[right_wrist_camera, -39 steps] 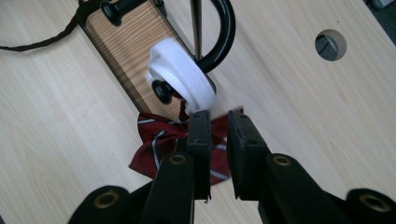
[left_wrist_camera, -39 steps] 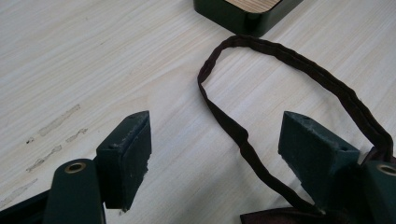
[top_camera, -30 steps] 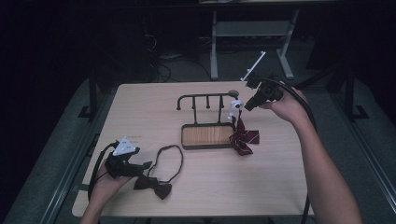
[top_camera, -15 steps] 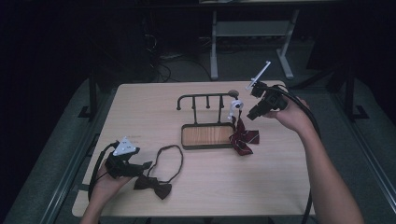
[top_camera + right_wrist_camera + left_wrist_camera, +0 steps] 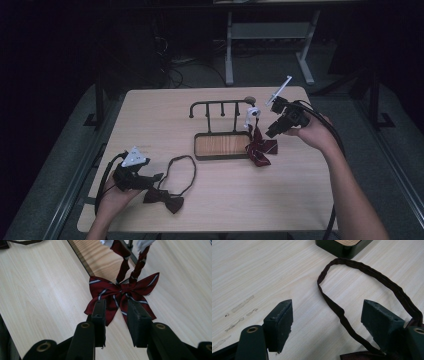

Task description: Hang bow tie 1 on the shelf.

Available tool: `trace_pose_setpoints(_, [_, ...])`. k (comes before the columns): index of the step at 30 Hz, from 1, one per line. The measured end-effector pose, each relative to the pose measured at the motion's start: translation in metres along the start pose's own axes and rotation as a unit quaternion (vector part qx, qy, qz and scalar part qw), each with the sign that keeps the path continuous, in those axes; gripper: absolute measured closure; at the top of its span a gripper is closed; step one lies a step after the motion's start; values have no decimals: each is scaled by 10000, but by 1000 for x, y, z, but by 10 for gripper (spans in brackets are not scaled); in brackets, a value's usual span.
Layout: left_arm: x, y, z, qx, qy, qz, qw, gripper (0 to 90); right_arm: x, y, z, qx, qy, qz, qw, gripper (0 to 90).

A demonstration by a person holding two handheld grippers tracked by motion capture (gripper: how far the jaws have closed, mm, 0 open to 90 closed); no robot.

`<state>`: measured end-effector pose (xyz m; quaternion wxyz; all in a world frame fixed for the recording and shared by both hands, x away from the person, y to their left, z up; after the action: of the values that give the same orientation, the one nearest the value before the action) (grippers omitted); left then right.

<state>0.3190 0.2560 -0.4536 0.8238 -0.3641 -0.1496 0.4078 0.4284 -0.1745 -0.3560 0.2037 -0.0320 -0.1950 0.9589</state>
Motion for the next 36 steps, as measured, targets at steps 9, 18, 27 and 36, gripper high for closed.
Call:
trace_pose_setpoints(9, [-1,0,0,-4,8,9,10000,261,7,10,-6,-118,-88,34,9999,660])
trace_pose_setpoints(18, [-1,0,-1,33,3,-1,10000,261,13,22,-15,-188,-184,7,9997,652])
trace_pose_setpoints(27, [-1,0,-1,24,23,19,10000,259,16,34,-26,-204,-288,-65,9994,648])
trace_pose_setpoints(36, [-1,0,-1,32,21,23,10000,259,21,43,-32,-219,-328,-87,9992,635])
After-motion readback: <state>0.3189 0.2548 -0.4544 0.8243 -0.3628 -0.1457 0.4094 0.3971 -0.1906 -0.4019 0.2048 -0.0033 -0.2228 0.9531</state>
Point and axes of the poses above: each handheld gripper's, and its own axes: z roughly backward along the jaws, y roughly out of its underside, x roughly to its left, the point moved 4 cm from there along -z, roughly forward along the jaws, and after that the axes turned 9 degrees about z, right-handed, at the moved point
